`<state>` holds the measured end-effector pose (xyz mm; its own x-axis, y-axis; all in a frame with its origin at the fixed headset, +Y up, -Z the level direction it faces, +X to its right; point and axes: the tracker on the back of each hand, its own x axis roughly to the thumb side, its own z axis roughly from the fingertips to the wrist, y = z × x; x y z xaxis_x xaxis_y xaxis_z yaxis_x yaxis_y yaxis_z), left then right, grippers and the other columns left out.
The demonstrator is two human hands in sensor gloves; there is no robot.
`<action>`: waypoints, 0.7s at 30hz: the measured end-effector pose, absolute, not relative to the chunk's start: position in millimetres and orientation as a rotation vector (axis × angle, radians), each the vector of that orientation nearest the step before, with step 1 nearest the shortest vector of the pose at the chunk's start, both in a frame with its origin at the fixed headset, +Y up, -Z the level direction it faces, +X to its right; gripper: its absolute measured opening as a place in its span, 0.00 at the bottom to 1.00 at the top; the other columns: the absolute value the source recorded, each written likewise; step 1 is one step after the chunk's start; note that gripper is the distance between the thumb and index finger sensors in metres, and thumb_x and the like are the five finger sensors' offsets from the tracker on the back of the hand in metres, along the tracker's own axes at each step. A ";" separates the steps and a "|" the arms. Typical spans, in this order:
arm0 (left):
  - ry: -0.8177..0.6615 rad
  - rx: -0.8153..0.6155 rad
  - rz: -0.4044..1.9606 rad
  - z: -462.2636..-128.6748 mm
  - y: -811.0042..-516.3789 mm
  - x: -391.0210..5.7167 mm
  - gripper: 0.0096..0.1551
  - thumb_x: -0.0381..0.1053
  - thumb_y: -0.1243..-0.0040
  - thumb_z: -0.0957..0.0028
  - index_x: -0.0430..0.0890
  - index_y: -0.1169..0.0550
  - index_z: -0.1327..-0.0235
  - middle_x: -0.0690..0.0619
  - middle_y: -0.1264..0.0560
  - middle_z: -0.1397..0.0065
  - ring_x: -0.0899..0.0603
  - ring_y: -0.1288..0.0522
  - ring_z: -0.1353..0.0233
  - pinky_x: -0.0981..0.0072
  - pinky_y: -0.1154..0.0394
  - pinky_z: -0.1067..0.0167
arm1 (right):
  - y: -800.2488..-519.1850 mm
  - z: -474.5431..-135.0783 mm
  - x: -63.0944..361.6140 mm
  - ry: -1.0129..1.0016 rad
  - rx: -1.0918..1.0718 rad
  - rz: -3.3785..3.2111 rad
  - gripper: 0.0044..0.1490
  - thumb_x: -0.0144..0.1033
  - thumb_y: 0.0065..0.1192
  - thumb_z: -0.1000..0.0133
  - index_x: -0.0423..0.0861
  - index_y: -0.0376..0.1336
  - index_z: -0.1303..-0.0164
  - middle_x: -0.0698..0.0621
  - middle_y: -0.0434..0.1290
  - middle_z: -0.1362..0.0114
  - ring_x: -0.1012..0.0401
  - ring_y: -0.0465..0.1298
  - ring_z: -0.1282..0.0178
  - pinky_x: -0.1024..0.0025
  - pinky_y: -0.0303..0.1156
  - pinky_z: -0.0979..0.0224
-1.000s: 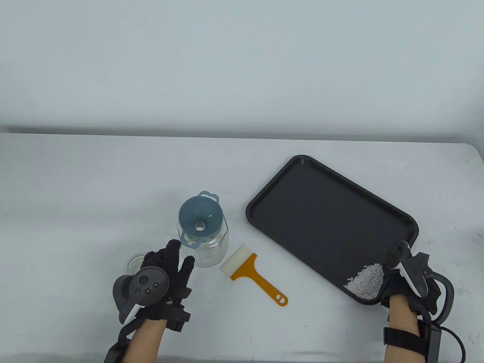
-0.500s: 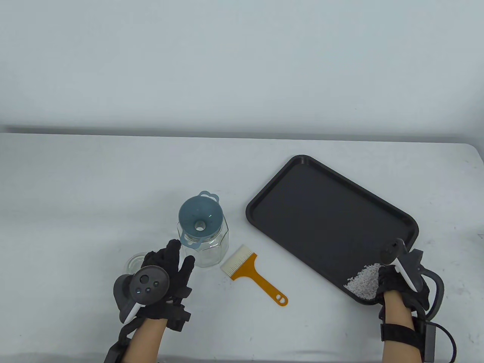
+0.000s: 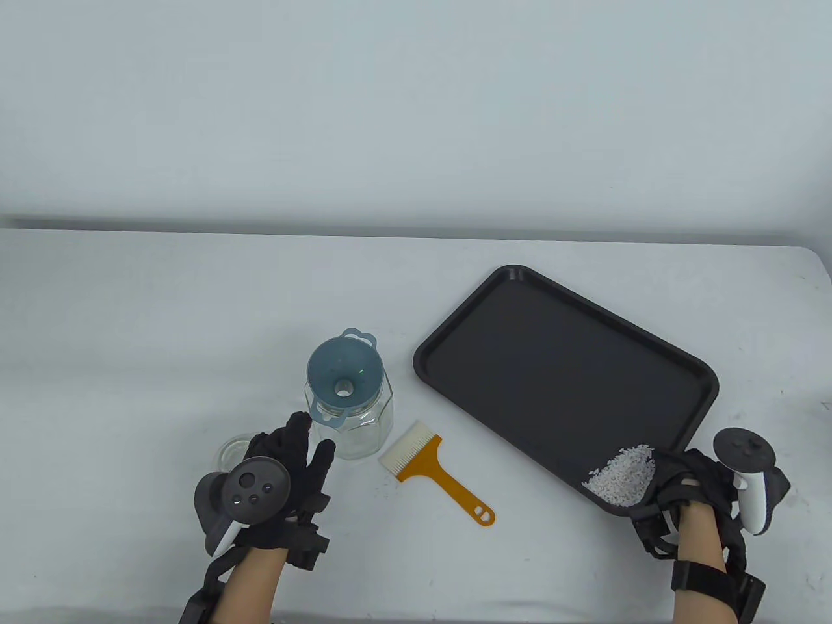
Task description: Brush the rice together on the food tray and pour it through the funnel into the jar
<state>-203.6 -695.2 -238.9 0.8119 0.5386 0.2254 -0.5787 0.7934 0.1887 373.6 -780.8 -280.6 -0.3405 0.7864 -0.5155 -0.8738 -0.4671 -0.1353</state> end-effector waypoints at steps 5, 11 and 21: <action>-0.159 0.260 0.613 -239.1 -695.1 -204.3 0.41 0.52 0.47 0.42 0.22 0.35 0.30 0.21 0.27 0.39 0.18 0.25 0.46 0.19 0.44 0.38 | -777.5 -280.9 372.3 0.100 -0.531 1.783 0.30 0.33 0.53 0.43 0.22 0.51 0.48 0.39 0.72 0.44 0.51 0.87 0.59 0.53 0.76 0.50; -0.154 0.269 0.623 -239.2 -694.8 -205.4 0.41 0.52 0.47 0.42 0.22 0.35 0.30 0.21 0.27 0.39 0.18 0.25 0.46 0.19 0.44 0.38 | -769.4 -280.4 366.7 -0.009 -0.451 1.648 0.32 0.33 0.53 0.43 0.21 0.50 0.48 0.36 0.71 0.44 0.49 0.87 0.59 0.53 0.77 0.50; -0.141 0.325 0.678 -237.0 -686.7 -211.8 0.41 0.52 0.47 0.42 0.22 0.35 0.30 0.21 0.28 0.38 0.18 0.25 0.46 0.19 0.44 0.37 | -748.1 -277.5 350.3 -0.218 -0.368 1.490 0.32 0.34 0.53 0.43 0.22 0.49 0.48 0.32 0.71 0.44 0.49 0.87 0.60 0.54 0.77 0.51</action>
